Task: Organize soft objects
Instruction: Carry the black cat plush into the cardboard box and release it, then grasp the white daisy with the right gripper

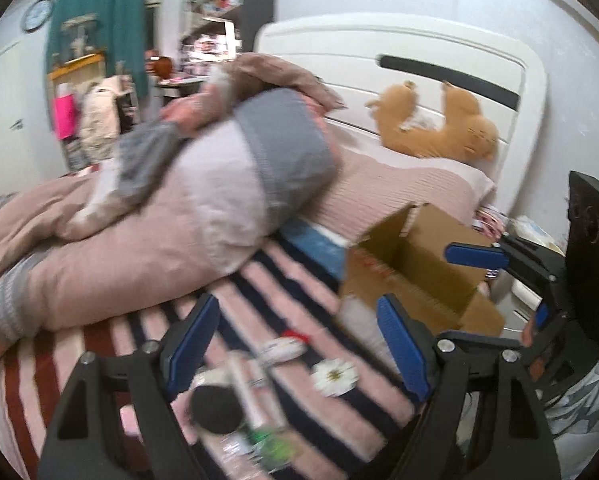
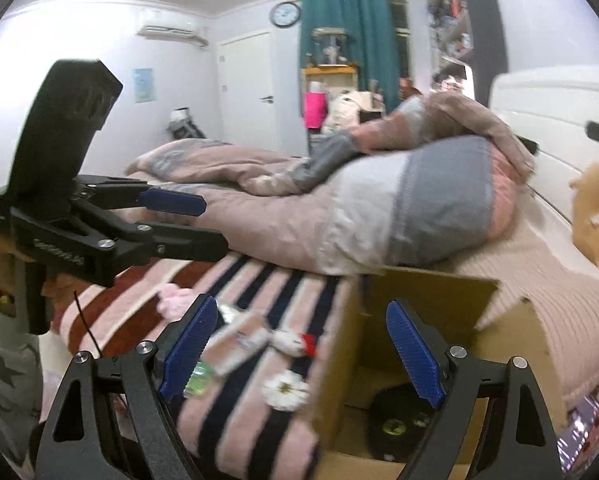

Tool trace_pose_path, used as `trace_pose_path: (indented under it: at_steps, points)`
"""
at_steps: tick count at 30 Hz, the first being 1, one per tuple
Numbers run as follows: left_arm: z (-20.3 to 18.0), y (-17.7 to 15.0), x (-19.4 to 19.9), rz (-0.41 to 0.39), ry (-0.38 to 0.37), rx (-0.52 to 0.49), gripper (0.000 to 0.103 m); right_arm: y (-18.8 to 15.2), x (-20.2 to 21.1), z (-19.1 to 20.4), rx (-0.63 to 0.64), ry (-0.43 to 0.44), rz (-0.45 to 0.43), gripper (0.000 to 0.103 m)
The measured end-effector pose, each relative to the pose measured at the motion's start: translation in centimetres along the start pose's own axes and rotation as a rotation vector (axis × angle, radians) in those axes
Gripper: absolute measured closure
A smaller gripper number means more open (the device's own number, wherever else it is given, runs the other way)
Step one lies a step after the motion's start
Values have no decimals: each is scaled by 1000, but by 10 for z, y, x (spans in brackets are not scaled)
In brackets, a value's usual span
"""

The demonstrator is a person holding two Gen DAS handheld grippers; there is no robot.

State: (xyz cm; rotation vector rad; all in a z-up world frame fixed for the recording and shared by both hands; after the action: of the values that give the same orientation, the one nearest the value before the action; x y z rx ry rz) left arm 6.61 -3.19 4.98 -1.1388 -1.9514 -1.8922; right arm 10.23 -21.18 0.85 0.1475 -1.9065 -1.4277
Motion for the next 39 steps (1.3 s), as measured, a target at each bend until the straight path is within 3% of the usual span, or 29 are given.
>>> trace_pose_path:
  at_steps: [7, 15, 21, 25, 32, 36, 39]
  points:
    - [74, -44, 25, -19, 84, 95, 24, 11, -42, 55, 43, 113, 61, 18]
    - [121, -99, 7, 32, 103, 159, 24, -27, -102, 74, 39, 82, 271, 20]
    - [135, -127, -17, 80, 67, 184, 24, -80, -131, 61, -7, -3, 421, 35]
    - [136, -135, -33, 102, 41, 191, 24, -99, -144, 55, 22, -102, 466, 45]
    - [130, -142, -62, 147, 7, 188, 24, -111, -162, 48, 41, -167, 509, 59]
    - [127, -140, -71, 146, -5, 185, 24, -113, -161, 46, 52, -214, 512, 82]
    - [125, -138, -78, 153, -17, 181, 24, -111, -158, 44, 41, -215, 491, 88]
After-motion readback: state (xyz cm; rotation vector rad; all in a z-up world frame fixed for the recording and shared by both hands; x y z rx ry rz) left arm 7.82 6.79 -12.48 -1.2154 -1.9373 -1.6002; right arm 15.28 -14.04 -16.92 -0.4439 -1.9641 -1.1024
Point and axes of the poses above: each gripper's, at about its wrist camera, not at the fingertips, and x roughly against the way its jaws point, z to its left, y to its top, the point moved 1 cm from there along -x, roughly the way its jaws point, and after that the axes turned 9 degrees about x, right-handed, at the moved point
